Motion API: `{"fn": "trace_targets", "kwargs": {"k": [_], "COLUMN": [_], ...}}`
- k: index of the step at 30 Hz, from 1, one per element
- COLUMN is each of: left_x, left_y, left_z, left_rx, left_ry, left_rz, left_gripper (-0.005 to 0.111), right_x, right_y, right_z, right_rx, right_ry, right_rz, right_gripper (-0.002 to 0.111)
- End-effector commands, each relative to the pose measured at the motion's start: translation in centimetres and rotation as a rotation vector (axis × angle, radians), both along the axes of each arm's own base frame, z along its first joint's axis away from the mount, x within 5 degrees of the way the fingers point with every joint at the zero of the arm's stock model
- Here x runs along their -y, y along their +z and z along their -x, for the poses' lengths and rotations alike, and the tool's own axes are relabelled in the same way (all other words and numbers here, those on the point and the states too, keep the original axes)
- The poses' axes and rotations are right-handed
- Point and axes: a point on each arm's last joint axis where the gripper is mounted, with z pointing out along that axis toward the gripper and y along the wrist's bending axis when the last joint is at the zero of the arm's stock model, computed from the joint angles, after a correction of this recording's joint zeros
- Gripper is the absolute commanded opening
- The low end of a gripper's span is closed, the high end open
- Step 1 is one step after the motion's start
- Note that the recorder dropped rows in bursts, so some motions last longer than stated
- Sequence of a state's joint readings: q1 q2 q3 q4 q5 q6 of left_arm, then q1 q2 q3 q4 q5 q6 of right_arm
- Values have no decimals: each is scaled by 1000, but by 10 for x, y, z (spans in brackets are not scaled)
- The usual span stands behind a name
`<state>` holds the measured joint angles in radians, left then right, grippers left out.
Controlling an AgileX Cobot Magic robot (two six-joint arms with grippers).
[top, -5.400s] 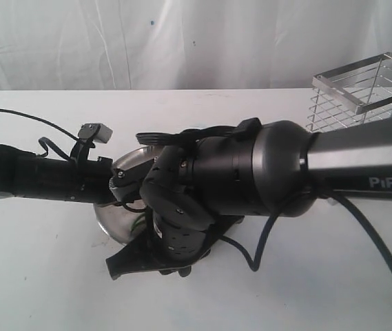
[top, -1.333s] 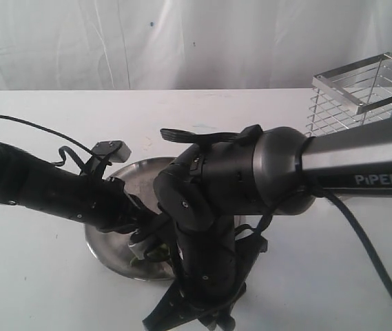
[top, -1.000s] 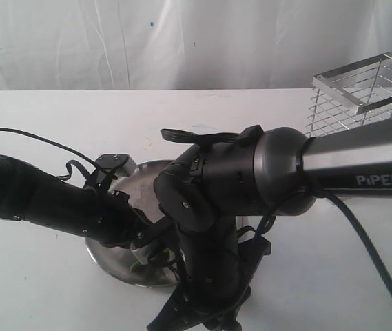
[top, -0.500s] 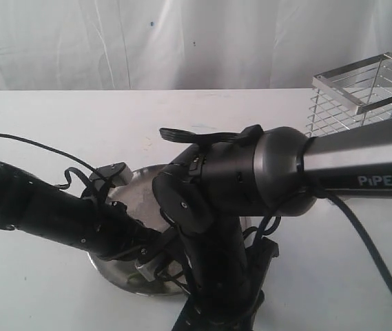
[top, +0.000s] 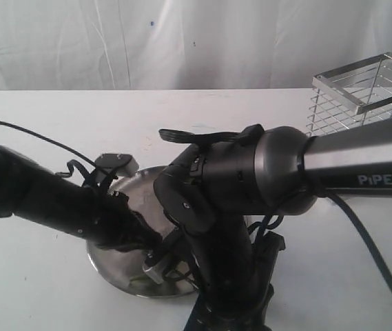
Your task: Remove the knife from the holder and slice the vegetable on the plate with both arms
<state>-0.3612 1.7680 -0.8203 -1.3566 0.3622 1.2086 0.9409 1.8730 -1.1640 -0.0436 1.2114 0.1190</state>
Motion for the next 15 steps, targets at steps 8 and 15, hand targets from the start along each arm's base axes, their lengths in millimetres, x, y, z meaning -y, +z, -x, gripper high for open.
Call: {"fn": "trace_targets", "kwargs": {"k": [8, 15], "left_x": [-57, -67], "left_y": [75, 78], "left_z": [-23, -30], "left_rx": [260, 249], "left_ry": [225, 339], "left_rz": [32, 89], "left_gripper": [0, 0], "right_x": [9, -8], "right_y": [4, 32], "right_z": [-13, -39], "right_rx": [128, 258], "right_ry": [9, 32], "right_rz": [81, -24], "right_gripper": [0, 0]}}
